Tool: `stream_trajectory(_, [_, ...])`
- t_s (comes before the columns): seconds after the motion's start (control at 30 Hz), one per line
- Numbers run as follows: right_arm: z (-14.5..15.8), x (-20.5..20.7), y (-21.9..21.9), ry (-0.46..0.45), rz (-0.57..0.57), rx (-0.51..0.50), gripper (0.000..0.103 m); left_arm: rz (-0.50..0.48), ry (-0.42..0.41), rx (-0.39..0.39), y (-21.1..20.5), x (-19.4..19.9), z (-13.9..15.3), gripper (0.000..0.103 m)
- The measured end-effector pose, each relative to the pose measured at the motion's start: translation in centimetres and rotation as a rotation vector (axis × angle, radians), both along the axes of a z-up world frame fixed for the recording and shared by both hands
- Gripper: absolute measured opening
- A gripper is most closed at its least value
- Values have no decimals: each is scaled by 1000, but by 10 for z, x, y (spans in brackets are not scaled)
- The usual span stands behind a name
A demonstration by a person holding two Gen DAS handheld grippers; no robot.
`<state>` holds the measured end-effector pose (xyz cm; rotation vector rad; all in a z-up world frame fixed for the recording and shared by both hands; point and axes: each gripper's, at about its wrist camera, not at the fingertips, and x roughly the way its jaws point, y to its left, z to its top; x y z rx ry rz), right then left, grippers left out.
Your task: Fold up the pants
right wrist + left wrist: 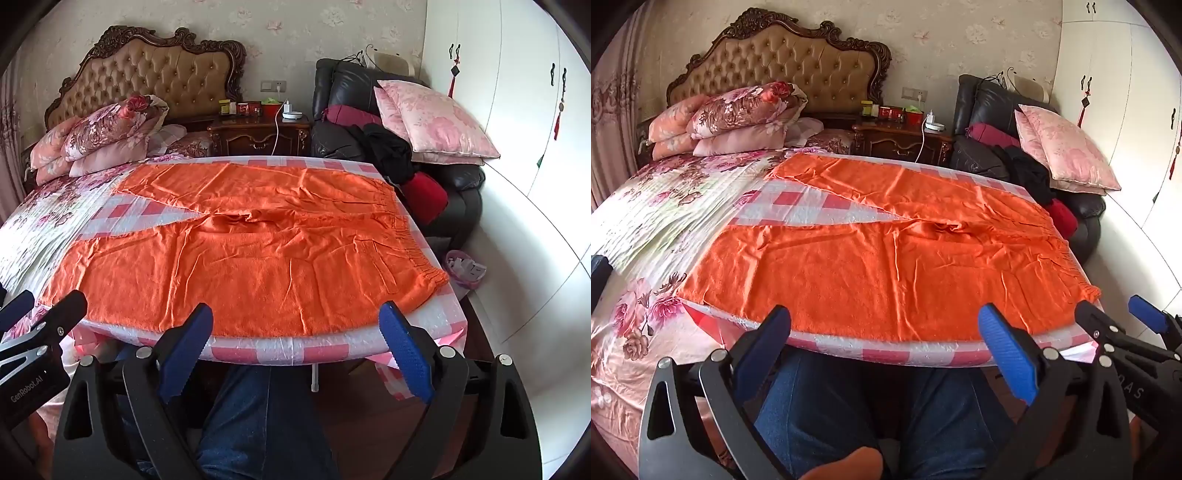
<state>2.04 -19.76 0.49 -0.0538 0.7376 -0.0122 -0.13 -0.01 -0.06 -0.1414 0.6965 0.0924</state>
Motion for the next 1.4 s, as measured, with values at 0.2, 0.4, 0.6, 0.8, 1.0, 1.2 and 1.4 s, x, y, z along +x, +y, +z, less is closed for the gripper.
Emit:
stream_trajectory(0.2, [3, -2, 1, -11, -14, -20, 88, -5, 2, 11, -12, -1, 4, 101])
stream_trajectory(0.4, [2, -1, 8, 0, -13, -68, 89, -12, 2, 17, -7, -3, 8, 101])
stream_trajectory(0.6, [1, -3, 12, -11, -23, -96, 92, -6, 1, 20, -7, -3, 11, 101])
stream_trajectory(0.8, [4, -3, 6, -20, -64, -80, 93, -7, -1, 25, -5, -5, 12, 101])
stream_trajectory(1.0, [3, -2, 1, -2, -28, -26, 93, -8, -4, 26, -7, -5, 12, 101])
stream_trajectory(1.2, [3, -2, 2, -2, -39, -50, 93, -7, -3, 28, -9, -4, 12, 101])
stream_trajectory(1.4, [4, -2, 1, -8, -37, -45, 97, -8, 1, 28, -10, -2, 12, 101])
